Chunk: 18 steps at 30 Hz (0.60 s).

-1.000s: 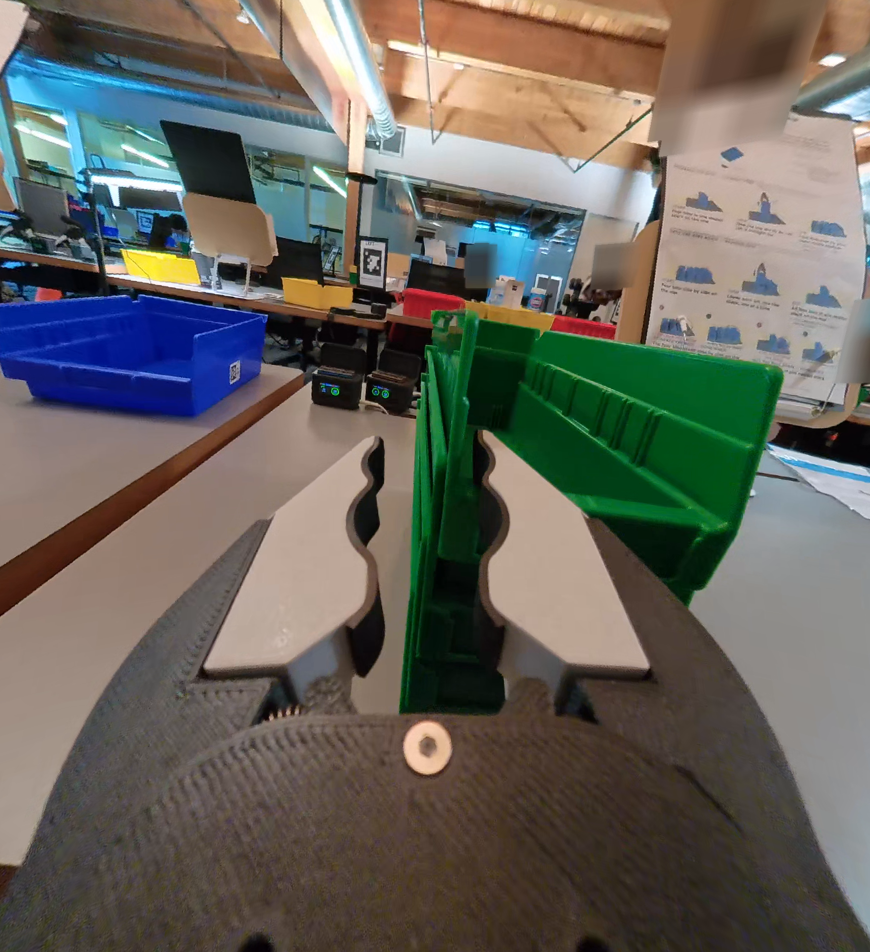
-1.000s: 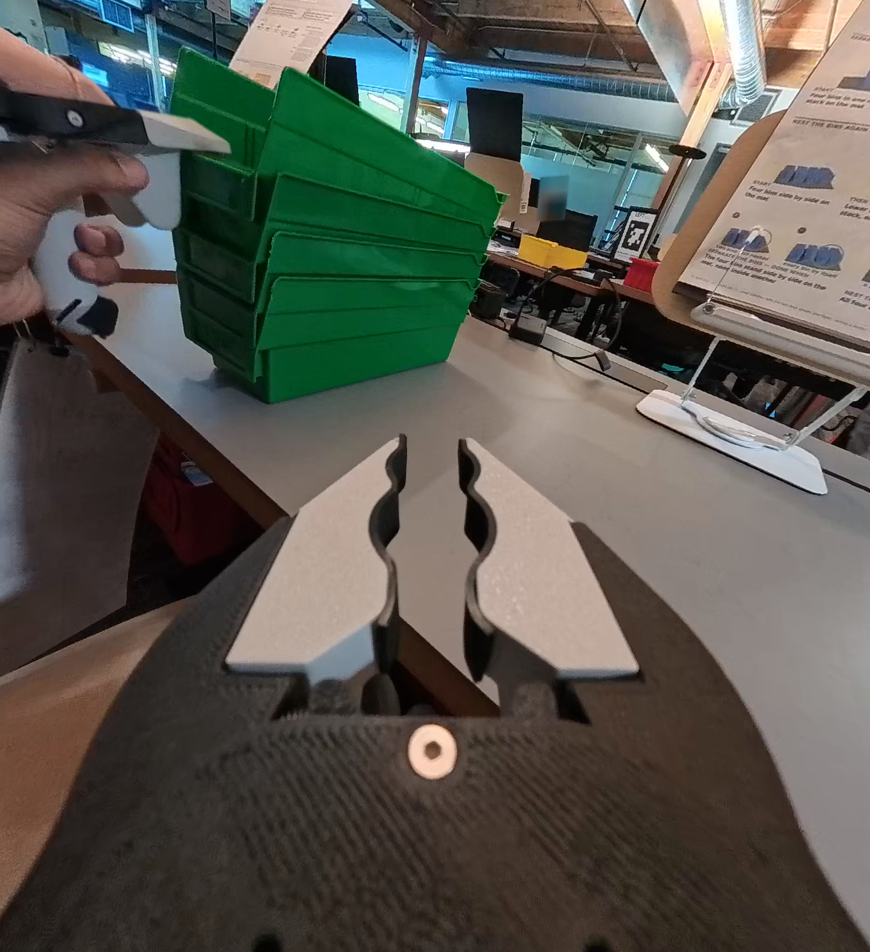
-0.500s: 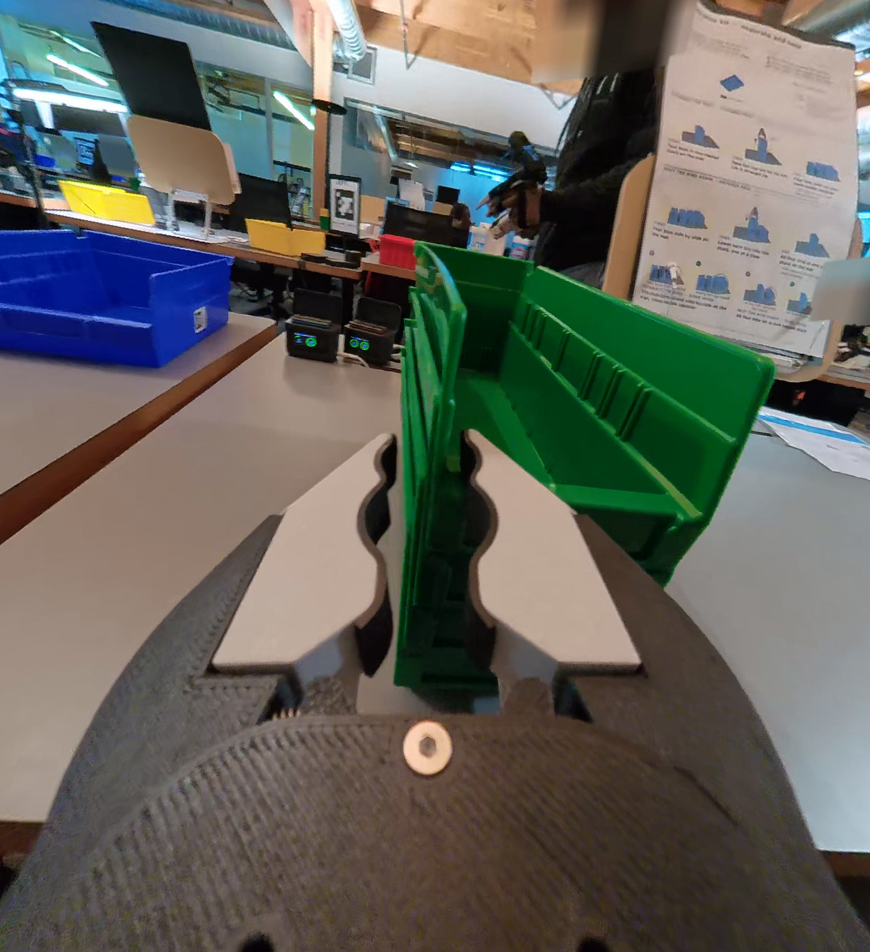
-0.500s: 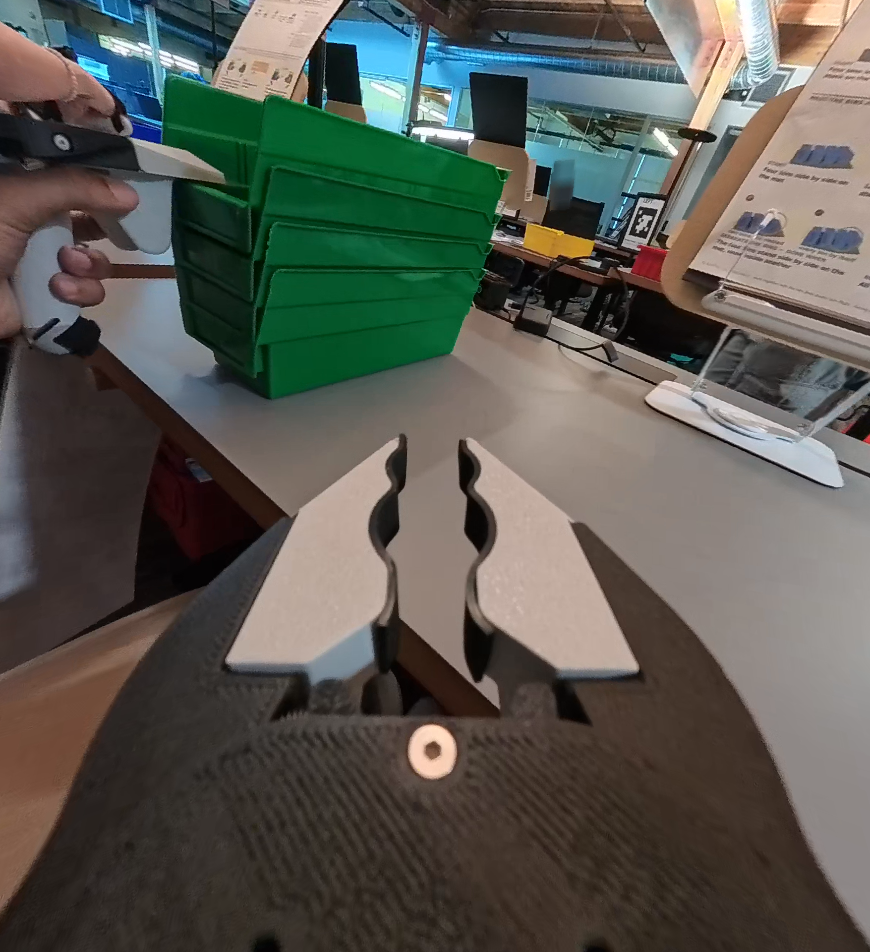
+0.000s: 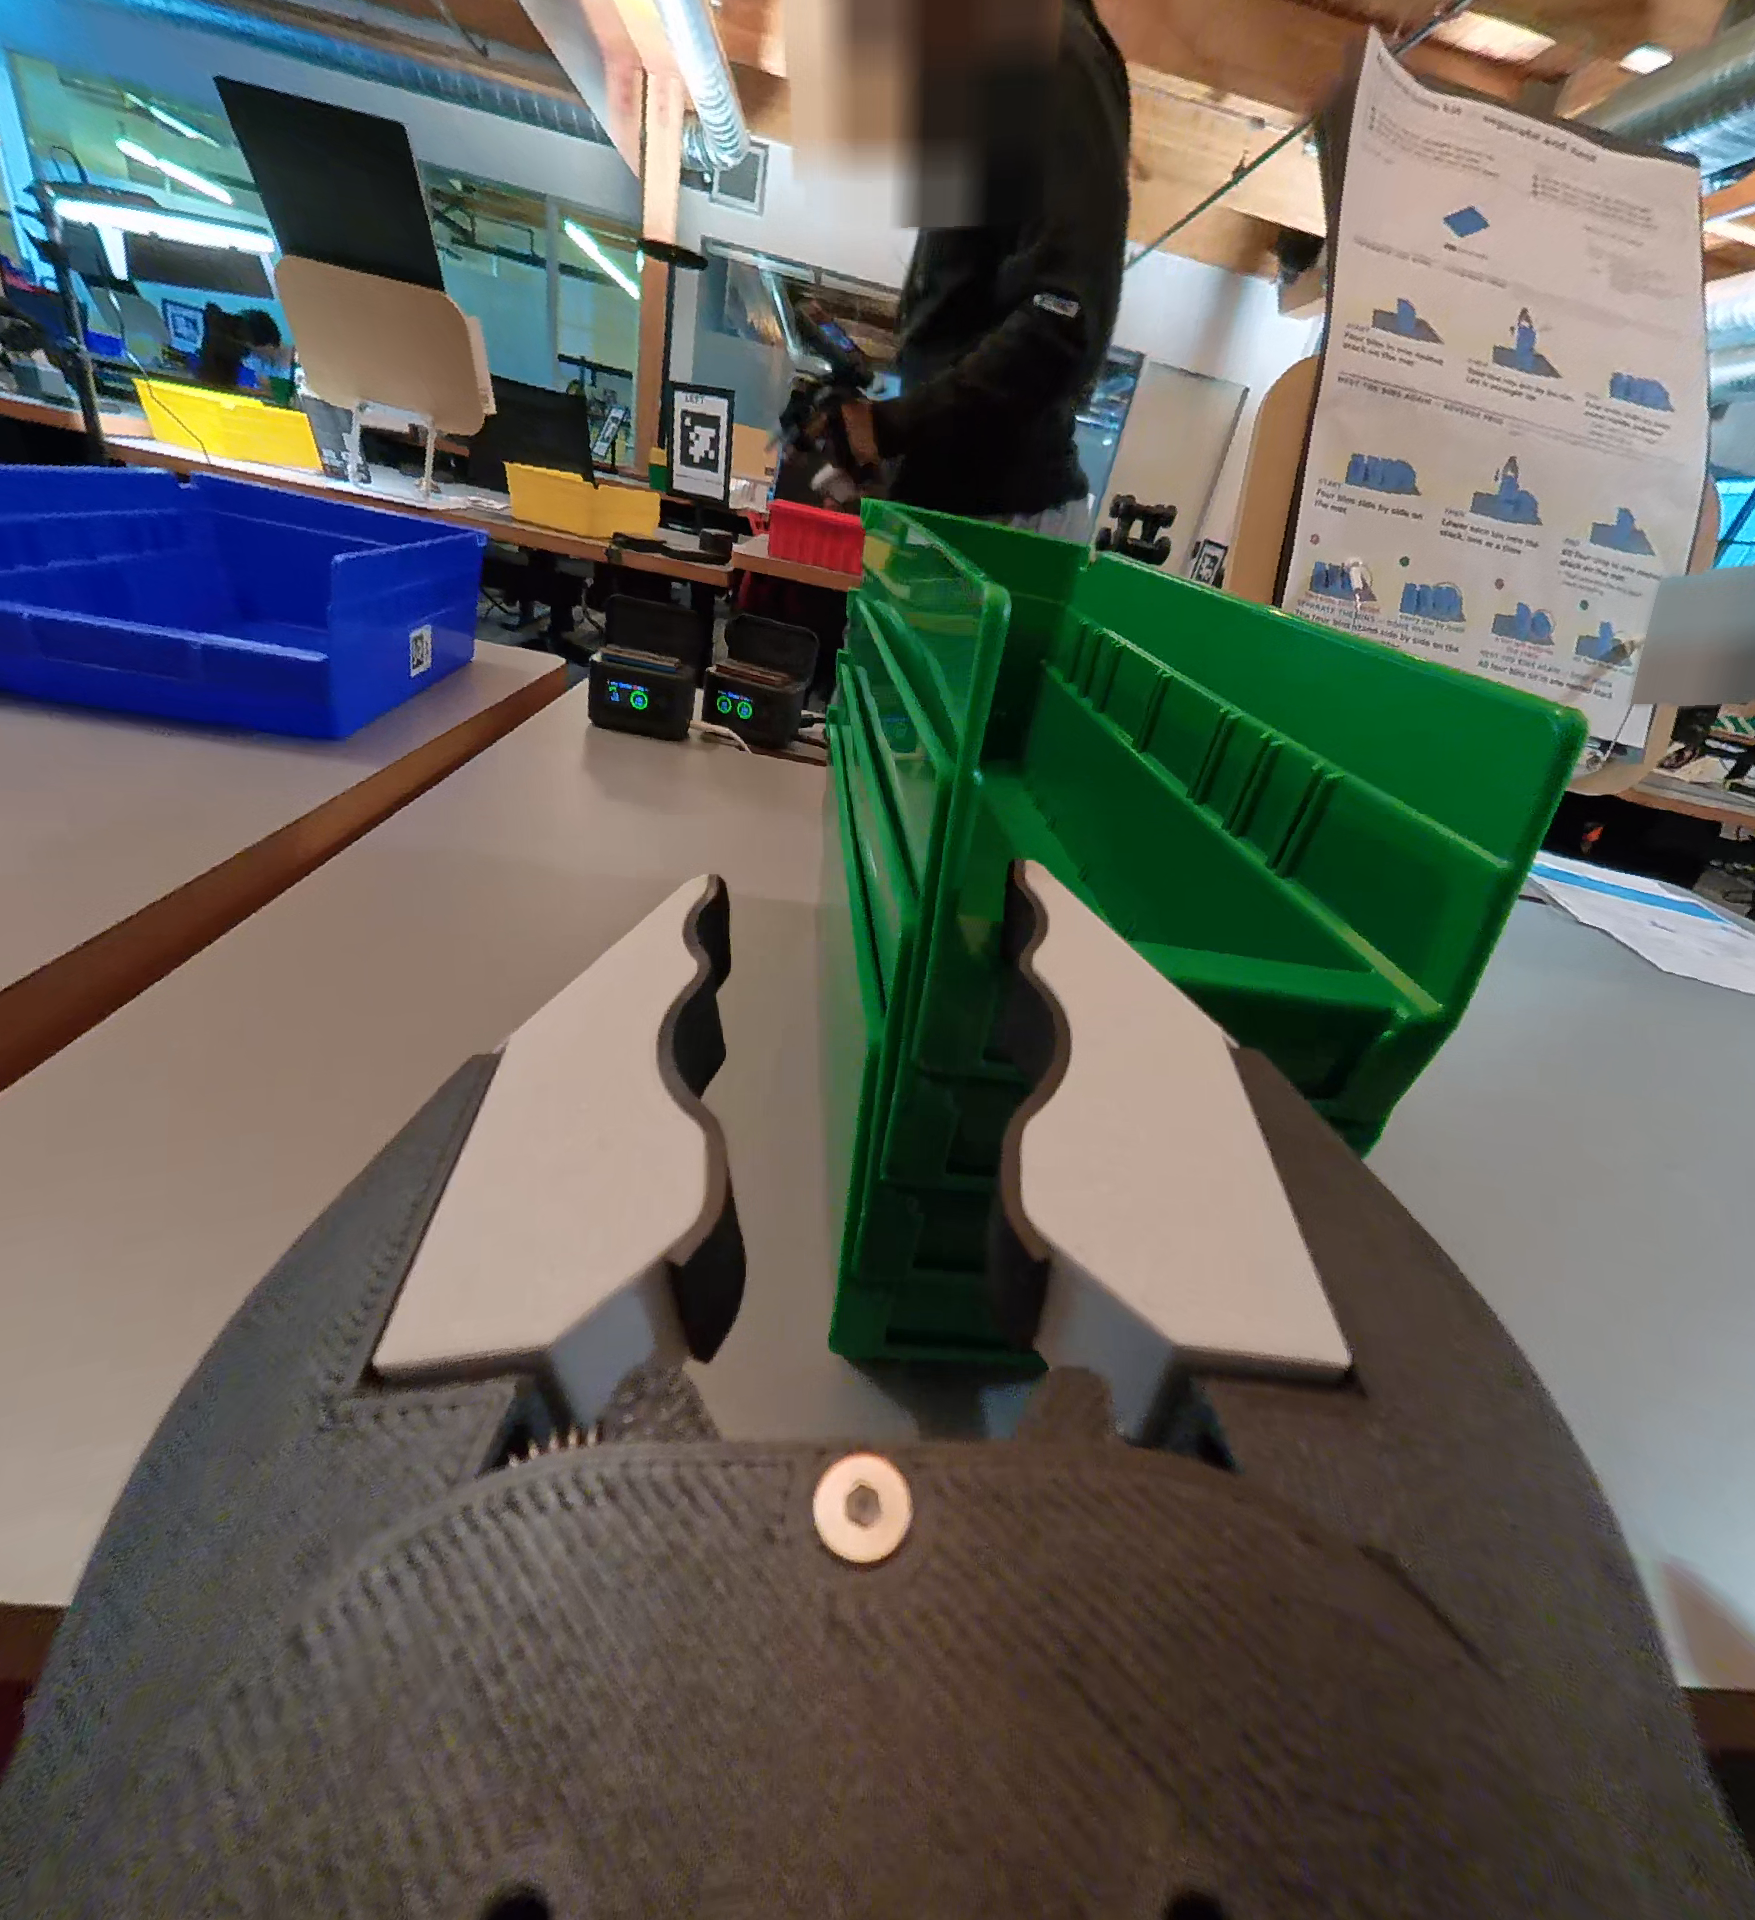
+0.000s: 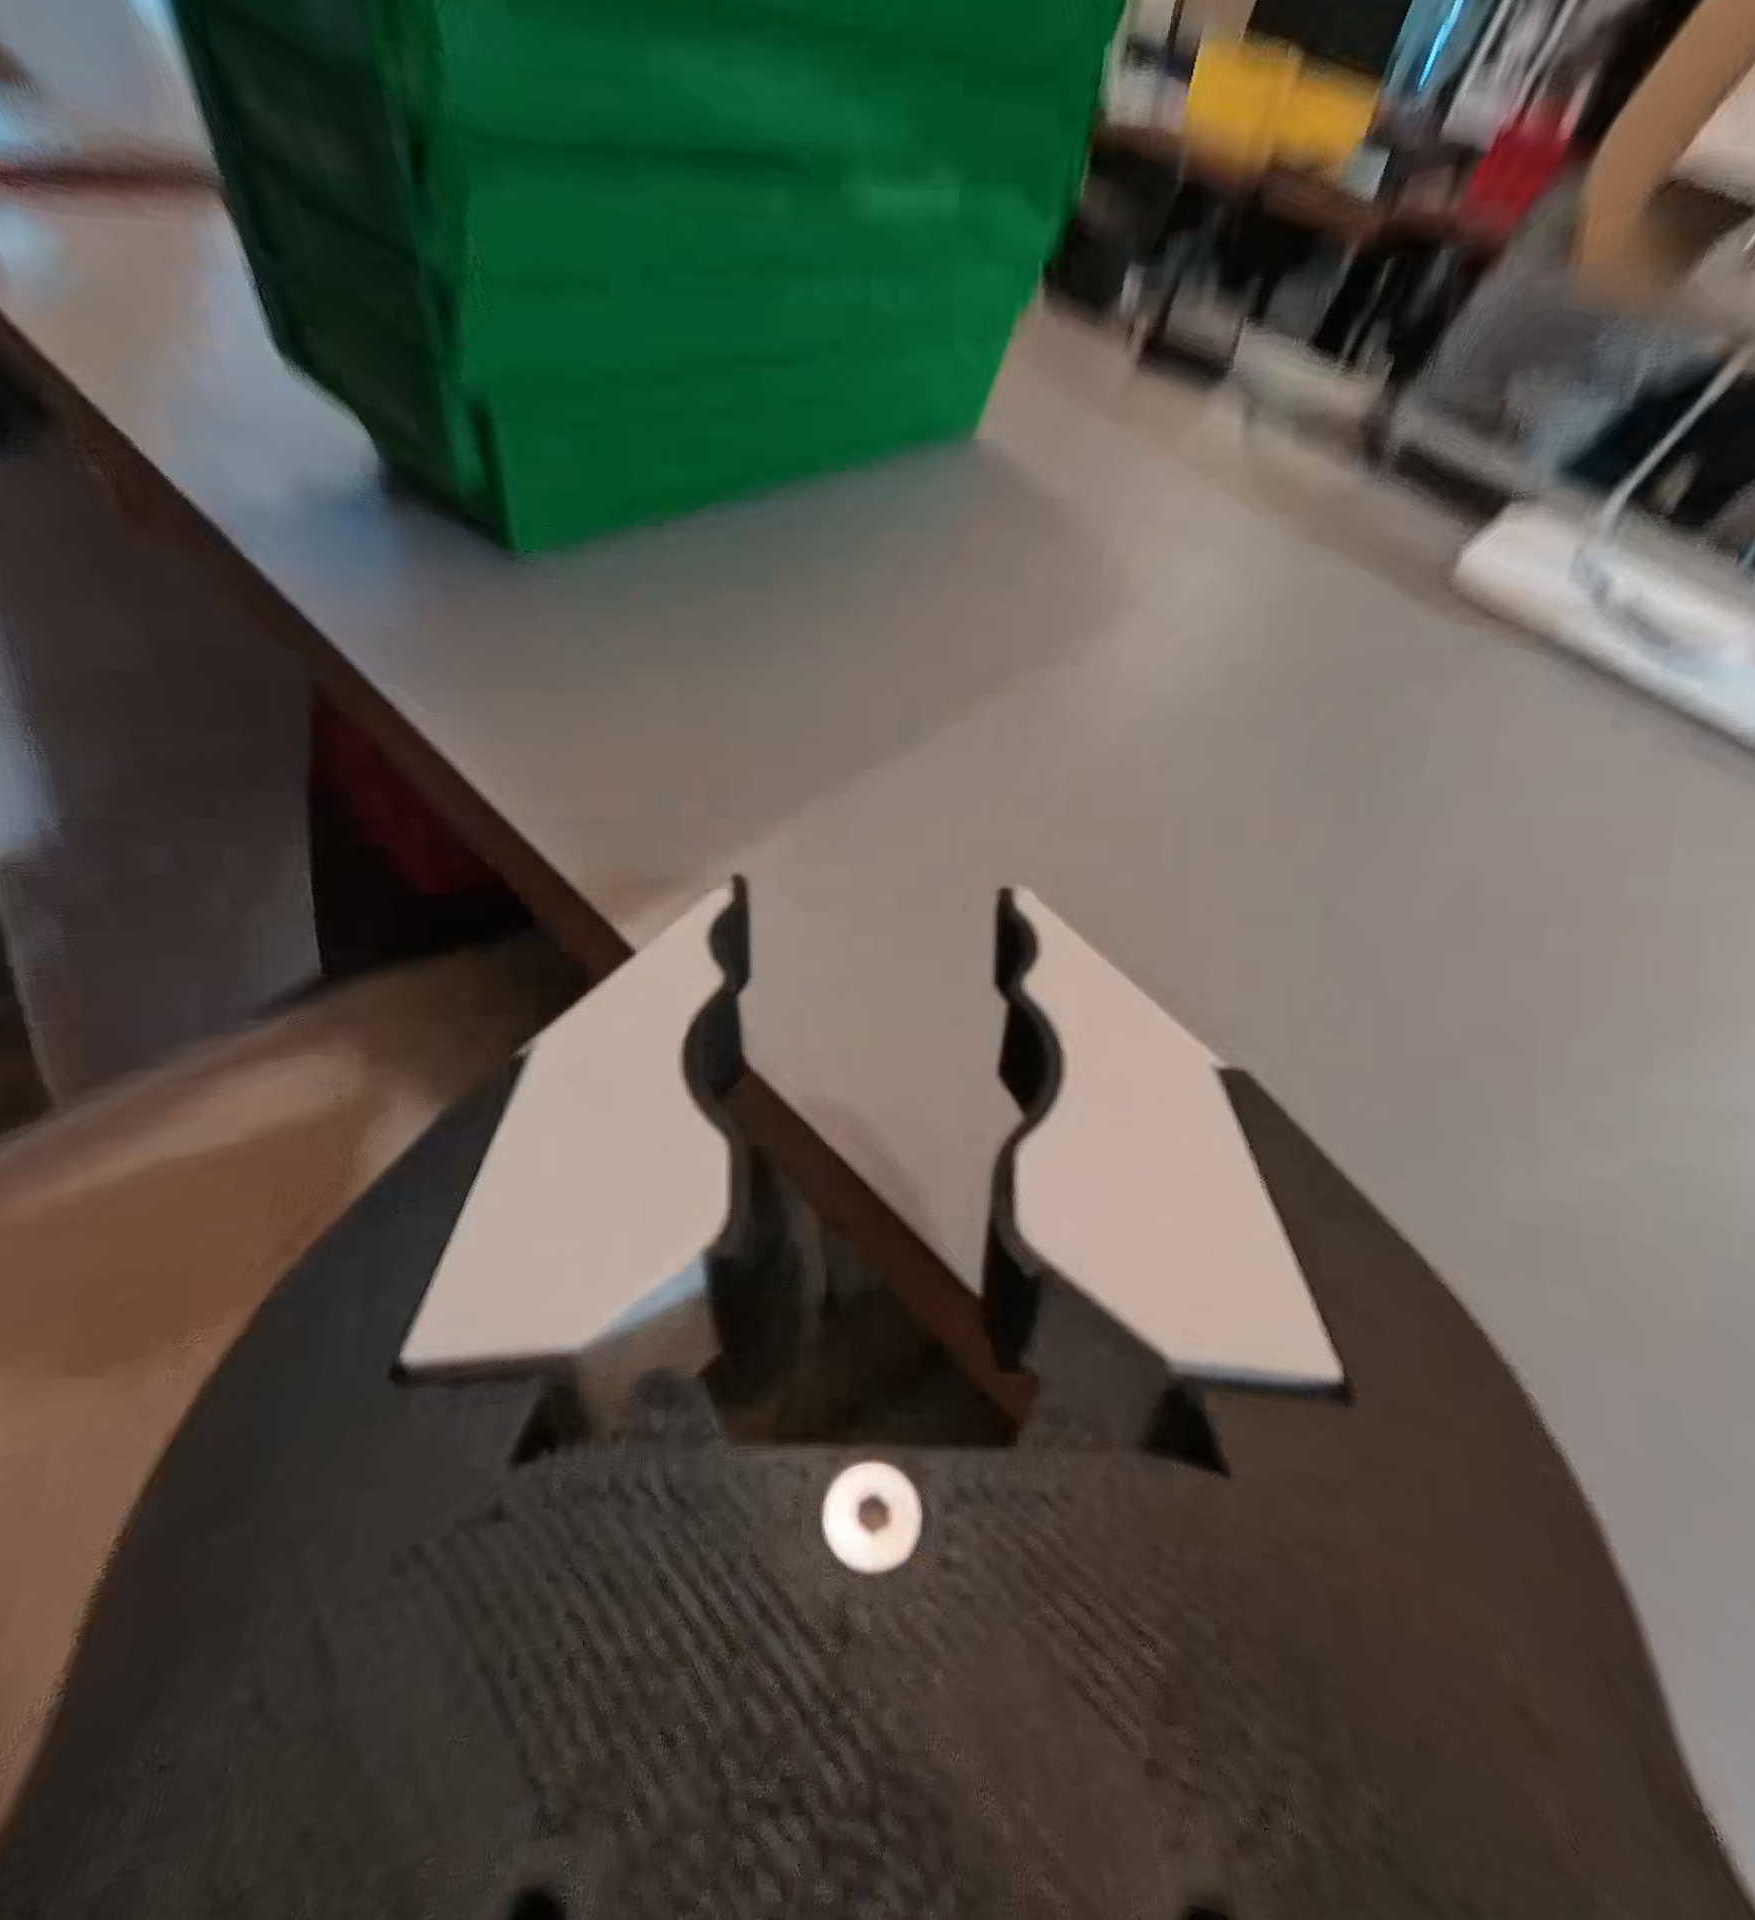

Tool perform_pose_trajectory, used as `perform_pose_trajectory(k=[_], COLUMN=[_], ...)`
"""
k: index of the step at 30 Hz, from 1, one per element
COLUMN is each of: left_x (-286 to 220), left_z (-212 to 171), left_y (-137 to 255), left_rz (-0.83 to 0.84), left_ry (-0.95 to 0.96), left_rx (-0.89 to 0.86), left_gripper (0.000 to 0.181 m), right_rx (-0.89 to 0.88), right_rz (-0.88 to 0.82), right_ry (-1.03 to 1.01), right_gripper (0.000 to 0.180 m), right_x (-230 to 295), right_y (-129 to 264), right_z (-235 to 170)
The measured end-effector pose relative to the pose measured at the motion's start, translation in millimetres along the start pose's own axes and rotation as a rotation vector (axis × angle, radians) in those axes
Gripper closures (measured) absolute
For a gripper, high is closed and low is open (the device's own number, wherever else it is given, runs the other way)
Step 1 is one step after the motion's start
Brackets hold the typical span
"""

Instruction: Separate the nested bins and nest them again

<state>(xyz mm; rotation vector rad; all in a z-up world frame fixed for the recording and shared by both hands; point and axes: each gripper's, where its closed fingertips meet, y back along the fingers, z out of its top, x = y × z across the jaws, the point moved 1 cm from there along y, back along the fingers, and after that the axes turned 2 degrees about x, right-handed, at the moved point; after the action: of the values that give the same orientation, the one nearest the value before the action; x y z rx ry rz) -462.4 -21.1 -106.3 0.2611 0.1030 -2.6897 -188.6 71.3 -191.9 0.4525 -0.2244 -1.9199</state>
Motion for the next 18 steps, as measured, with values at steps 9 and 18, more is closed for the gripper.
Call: perform_pose_trajectory(k=[9, 18], left_x=[-25.0, -239.2], left_z=[33.6, -84.1], left_y=[19.5, 44.7], left_rz=[0.031, -0.477], left_ry=[-0.079, -0.194], left_rx=[-0.040, 0.355], left_gripper=[0.128, 0.118], right_rx=[0.135, 0.224], right_rz=[-0.061, -0.107], right_ry=[-0.174, -0.270], right_gripper=[0.125, 0.098], right_x=[-46.2, -79.4], right_y=[-4.0, 0.1], right_z=[-24.8, -43.5])
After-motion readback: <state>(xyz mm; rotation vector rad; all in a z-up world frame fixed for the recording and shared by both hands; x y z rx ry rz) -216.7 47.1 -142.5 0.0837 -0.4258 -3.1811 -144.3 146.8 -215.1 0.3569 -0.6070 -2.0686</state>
